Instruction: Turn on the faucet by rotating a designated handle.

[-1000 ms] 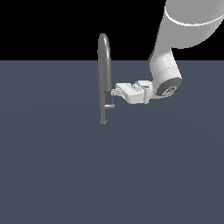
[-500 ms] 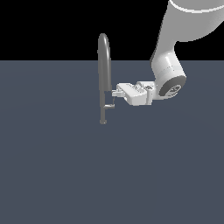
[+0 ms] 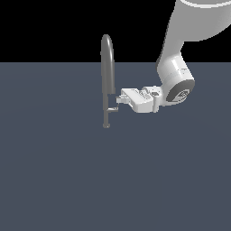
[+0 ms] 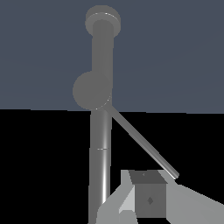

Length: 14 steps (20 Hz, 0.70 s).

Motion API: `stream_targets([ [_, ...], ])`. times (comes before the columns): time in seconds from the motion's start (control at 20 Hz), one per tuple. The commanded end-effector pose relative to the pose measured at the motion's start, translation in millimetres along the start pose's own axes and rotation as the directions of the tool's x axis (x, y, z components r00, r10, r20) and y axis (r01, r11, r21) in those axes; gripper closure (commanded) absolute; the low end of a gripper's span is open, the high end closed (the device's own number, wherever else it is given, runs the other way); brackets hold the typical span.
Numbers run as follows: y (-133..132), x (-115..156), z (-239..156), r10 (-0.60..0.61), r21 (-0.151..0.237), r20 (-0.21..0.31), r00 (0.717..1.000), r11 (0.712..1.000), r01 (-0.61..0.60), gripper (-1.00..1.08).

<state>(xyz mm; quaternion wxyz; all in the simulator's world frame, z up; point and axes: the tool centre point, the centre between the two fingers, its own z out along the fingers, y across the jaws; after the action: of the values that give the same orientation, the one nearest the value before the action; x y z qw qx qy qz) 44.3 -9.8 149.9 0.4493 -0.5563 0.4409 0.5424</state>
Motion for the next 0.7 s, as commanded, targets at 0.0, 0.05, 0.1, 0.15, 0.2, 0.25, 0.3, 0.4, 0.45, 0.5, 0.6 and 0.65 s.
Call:
stream_targets([
  [0.0,14.2,11.0,0.0,0.017,-0.005,0.007,1.000,1.000,-0.017,1.08],
  [0.05,17.7,13.3,0.0,0.018,-0.006,0.008,1.000,1.000,-0.018,1.08],
  [0.1,17.7,13.3,0.0,0.018,-0.006,0.008,1.000,1.000,-0.018,1.08],
  [0.15,9.2,3.3,0.1,0.000,-0.004,0.002,1.000,1.000,0.000,1.08],
  [0.2,13.0,9.5,0.1,0.003,-0.005,0.003,1.000,1.000,-0.003,1.08],
  [0.25,16.9,15.9,0.1,0.006,-0.005,0.004,1.000,1.000,-0.006,1.08],
  [0.3,20.8,22.2,0.1,0.009,-0.005,0.005,1.000,1.000,-0.009,1.08],
  [0.4,28.8,35.1,0.2,0.014,-0.006,0.007,1.000,1.000,-0.014,1.08],
  [0.45,32.9,41.7,0.2,0.017,-0.006,0.007,1.000,1.000,-0.017,1.08],
  [0.5,32.9,41.7,0.2,0.017,-0.006,0.007,1.000,1.000,-0.017,1.08],
  [0.6,23.4,27.6,0.3,-0.008,-0.010,0.005,1.000,1.000,0.008,1.08],
  [0.65,24.6,34.2,0.3,-0.005,-0.009,0.005,1.000,1.000,0.005,1.08],
])
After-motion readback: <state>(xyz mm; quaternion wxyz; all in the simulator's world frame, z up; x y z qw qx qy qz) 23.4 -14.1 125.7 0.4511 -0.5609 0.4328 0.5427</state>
